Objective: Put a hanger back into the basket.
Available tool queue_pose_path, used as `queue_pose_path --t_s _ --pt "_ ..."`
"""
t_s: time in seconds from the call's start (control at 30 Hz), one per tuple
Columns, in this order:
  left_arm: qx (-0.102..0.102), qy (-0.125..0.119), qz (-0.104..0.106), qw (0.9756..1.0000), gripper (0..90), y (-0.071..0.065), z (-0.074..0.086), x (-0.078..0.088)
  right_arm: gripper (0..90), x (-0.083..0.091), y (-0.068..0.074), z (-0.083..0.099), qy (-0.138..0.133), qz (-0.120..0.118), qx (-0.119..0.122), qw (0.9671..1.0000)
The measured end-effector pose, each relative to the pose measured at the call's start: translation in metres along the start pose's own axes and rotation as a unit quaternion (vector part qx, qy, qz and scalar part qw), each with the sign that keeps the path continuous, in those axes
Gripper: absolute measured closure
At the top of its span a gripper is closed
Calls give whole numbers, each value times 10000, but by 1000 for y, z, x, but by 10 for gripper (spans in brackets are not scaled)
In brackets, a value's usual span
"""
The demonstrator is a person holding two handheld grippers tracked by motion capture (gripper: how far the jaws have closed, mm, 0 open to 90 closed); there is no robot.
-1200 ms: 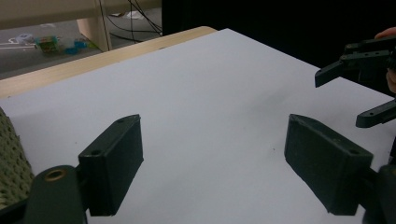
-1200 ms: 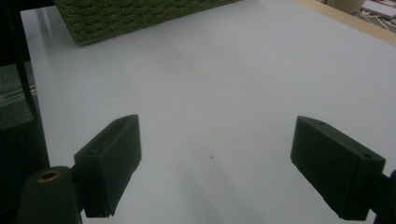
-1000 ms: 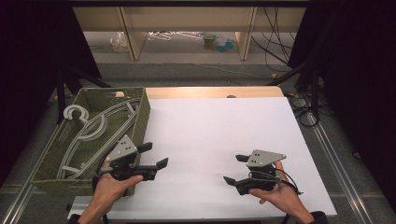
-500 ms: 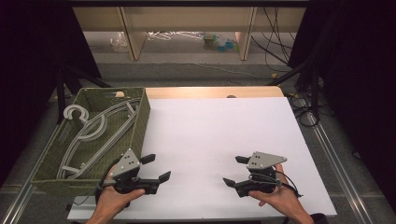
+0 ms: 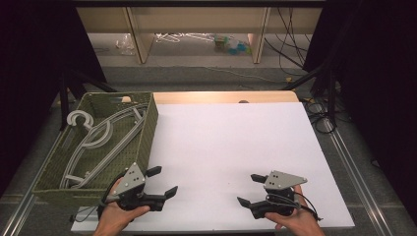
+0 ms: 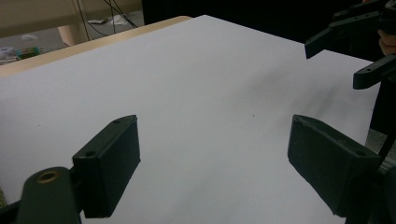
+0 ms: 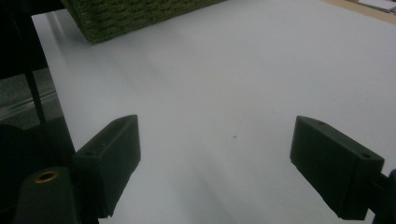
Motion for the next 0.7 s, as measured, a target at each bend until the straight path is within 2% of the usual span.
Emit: queue_pose_path --t_s 0.1,0.13,0.2,0.33,0.7 --pt "4 31 11 10000 169 -1 2 -2 170 -2 2 0 67 6 34 10000" --pt "-3 41 9 10000 169 -1 2 -2 170 -4 2 0 27 -70 60 10000" --pt "0 26 7 10000 169 0 1 -1 170 -2 2 0 65 19 75 9999" --pt "32 0 -15 10000 169 1 1 -1 170 -2 2 0 94 -46 7 9999" --pt "24 37 -19 10000 168 2 2 -2 169 -3 2 -1 77 -31 33 10000"
Point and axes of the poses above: each handheld gripper's, and its own axes: x roughly backward along the jaws, z roughly out of its underside, y roughly to its left, the point moved 2 cm from there along -x, roughly forward along the jaws, and after that the axes turned 6 degrees about -x, right-handed, at the moved point
